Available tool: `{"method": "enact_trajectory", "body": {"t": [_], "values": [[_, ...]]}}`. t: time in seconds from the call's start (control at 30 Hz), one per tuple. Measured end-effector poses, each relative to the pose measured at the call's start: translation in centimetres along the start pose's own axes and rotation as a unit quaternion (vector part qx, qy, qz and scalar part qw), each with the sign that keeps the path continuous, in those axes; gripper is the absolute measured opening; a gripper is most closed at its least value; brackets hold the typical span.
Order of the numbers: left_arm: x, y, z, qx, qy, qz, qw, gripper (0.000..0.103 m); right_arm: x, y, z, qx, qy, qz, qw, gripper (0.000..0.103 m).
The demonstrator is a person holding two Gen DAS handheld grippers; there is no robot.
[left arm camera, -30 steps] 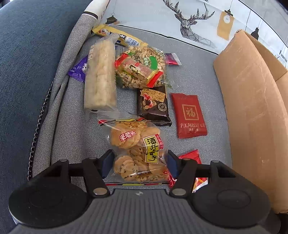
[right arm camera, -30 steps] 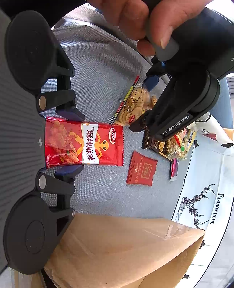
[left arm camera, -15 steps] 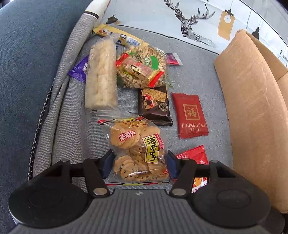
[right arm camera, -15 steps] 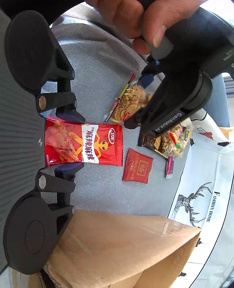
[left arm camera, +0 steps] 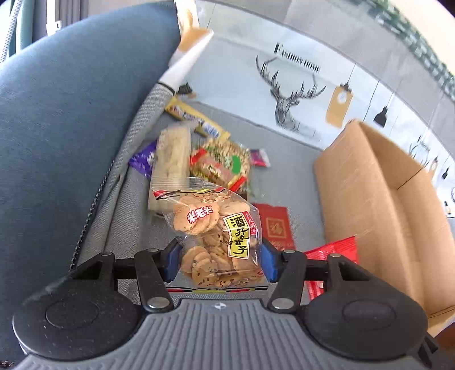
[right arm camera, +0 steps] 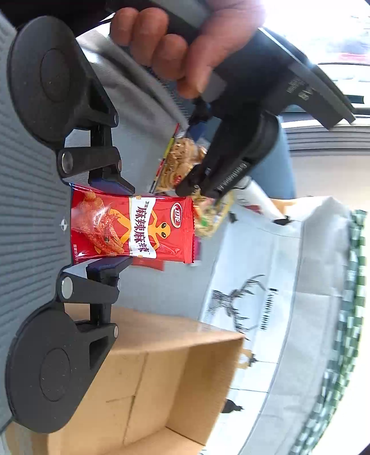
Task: Organize snacks
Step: 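Lift both held snacks and carry them over the cardboard box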
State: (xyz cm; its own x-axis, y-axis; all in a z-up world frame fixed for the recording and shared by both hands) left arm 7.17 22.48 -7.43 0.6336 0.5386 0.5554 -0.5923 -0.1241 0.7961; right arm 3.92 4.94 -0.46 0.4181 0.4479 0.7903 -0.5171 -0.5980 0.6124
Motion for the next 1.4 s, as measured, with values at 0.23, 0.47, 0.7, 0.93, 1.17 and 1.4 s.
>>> {"method": "enact_trajectory", "body": {"t": [0.23, 0.47, 0.7, 0.93, 1.17, 1.4], "values": [[0.6, 1.9, 1.0, -0.004, -0.019, 0.021, 0.9996, 0.060, 2.3, 3.0, 1.8, -0.015, -0.007, 0.035, 0.999, 0.047], [1.2, 4.4, 2.7, -0.014, -0.054, 0.061, 0.9966, 0.060, 7.4, 6.9, 8.0, -0.034, -0.060, 0.090, 0.994, 0.047], [1.7, 5.8, 5.5, -0.028, -0.060, 0.095, 0.9932, 0.060, 10.8, 9.2, 17.9, -0.090, -0.066, 0.125, 0.986, 0.047], [1.7, 6.4, 9.6, -0.048, -0.079, 0.127, 0.9876, 0.060, 5.6, 8.0, 23.6, -0.128, -0.111, 0.087, 0.982, 0.047], [0.6, 6.3, 15.1, -0.089, -0.111, 0.145, 0.9792, 0.060, 4.5, 8.9, 23.5, -0.131, -0.073, 0.086, 0.985, 0.047], [-1.2, 5.8, 20.6, -0.126, -0.164, 0.154, 0.9661, 0.060, 3.6, 9.7, 25.1, -0.150, -0.065, 0.081, 0.983, 0.047]]}}
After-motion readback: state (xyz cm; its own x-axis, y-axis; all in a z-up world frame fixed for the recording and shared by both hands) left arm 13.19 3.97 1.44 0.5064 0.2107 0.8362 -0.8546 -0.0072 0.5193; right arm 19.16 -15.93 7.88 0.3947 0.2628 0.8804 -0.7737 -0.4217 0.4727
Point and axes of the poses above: each gripper's, at about its wrist camera, not at the fingertips, and y roughly against the way its jaws point, z to its right, x to its top, the point moved 10 cm from there along -y, roughly the way its jaws point, and after that the axes turned 3 degrees about y, right-handed, at the moved point
